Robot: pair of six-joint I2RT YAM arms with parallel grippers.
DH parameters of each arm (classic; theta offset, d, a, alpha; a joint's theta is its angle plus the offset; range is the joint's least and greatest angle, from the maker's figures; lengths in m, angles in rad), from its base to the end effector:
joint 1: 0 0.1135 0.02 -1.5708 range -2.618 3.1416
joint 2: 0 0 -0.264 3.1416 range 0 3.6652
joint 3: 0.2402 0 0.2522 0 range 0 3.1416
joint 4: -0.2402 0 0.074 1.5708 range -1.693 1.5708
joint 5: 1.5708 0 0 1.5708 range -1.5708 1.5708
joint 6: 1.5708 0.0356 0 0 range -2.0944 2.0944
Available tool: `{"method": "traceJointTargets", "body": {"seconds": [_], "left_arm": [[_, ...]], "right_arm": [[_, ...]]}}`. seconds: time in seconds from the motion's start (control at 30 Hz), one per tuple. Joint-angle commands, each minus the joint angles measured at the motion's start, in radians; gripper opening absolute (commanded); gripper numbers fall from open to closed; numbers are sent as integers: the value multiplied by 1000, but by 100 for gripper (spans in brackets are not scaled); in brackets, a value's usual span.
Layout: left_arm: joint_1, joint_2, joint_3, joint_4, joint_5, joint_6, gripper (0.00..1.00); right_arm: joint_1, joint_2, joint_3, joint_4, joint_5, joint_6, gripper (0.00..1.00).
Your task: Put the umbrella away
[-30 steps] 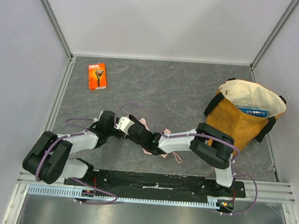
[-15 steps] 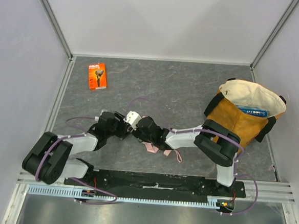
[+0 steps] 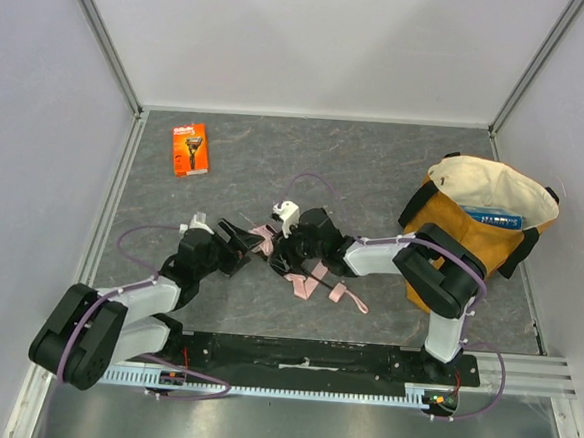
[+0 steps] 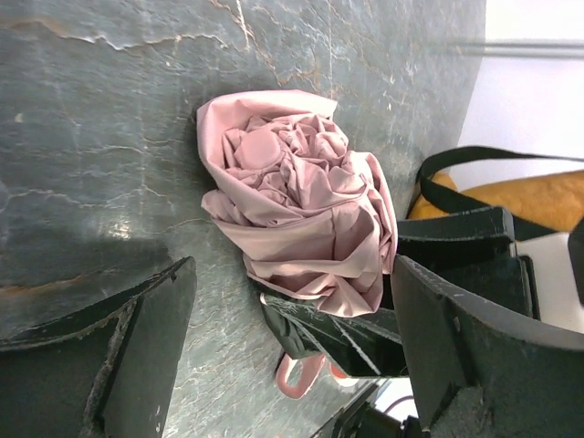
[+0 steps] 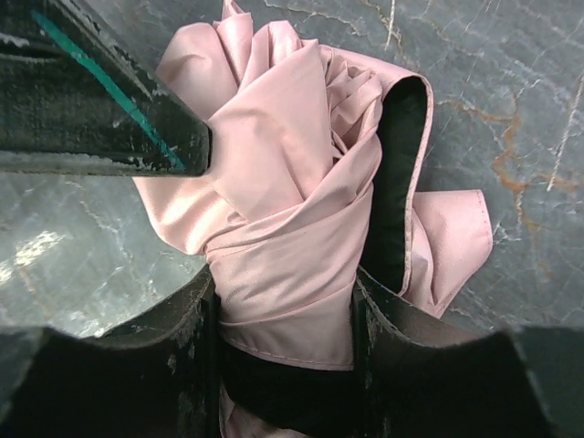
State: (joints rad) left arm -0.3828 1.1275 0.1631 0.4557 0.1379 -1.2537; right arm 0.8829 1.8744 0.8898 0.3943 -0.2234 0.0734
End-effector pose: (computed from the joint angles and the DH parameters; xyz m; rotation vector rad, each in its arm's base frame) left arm 0.1754 -0.0759 0.1317 -0.8784 2.1074 -1.0857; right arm 0.2318 0.2945 0.1340 -1.0094 2.0144 0.7763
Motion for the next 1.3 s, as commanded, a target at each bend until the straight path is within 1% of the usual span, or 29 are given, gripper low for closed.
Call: {"method": "traceJointTargets", "body": {"seconds": [0.0,0.07,0.17,0.23,0.4,0.57,0.7,0.77,0.87,0.93,0.97,1.0,1.07,1.1,1.17,1.2,1.23,1.27], "left_arm": [[1,67,12,138,77,109,92],[-2,115,13,181,98,96,92],[-14,155,-4,247,91,74,93],[-39,172,0,248,74,62,93],[-87,227,3,293,55,7,93],[-102,247,-19,331,26,-39,94],[-102,244,-5,345,-1,-38,94],[-100,239,4,347,-18,-33,94],[-100,239,18,374,-27,-26,86],[-100,244,12,417,-26,-21,74],[-100,245,12,426,-23,-20,66],[-99,245,12,440,-18,-12,56],[-99,245,4,471,-9,-1,39],[-100,242,-2,485,-11,0,24],[-102,229,-13,500,-15,10,6],[-100,219,-19,500,-20,20,2],[-99,206,-25,498,-26,25,2],[-100,195,-30,500,-30,28,2]], "right_arm": [[-25,25,-48,-98,-203,138,0],[-36,29,-37,-84,-257,175,0],[-56,29,-20,-60,-326,229,0],[-68,31,-20,-14,-376,284,0],[-91,49,-20,138,-467,448,0],[-116,80,-20,351,-556,626,0],[-117,86,-26,445,-616,710,0],[-117,80,-38,459,-633,729,0],[-117,74,-55,471,-648,741,0],[-119,71,-63,471,-653,741,0],[-121,72,-66,472,-654,741,0],[-121,74,-68,474,-657,743,0],[-121,75,-69,482,-663,746,0],[-122,77,-69,477,-663,741,0],[-124,72,-68,450,-654,724,0],[-124,68,-63,415,-643,698,0],[-125,63,-57,366,-634,677,1],[-125,55,-52,327,-614,652,6]]}}
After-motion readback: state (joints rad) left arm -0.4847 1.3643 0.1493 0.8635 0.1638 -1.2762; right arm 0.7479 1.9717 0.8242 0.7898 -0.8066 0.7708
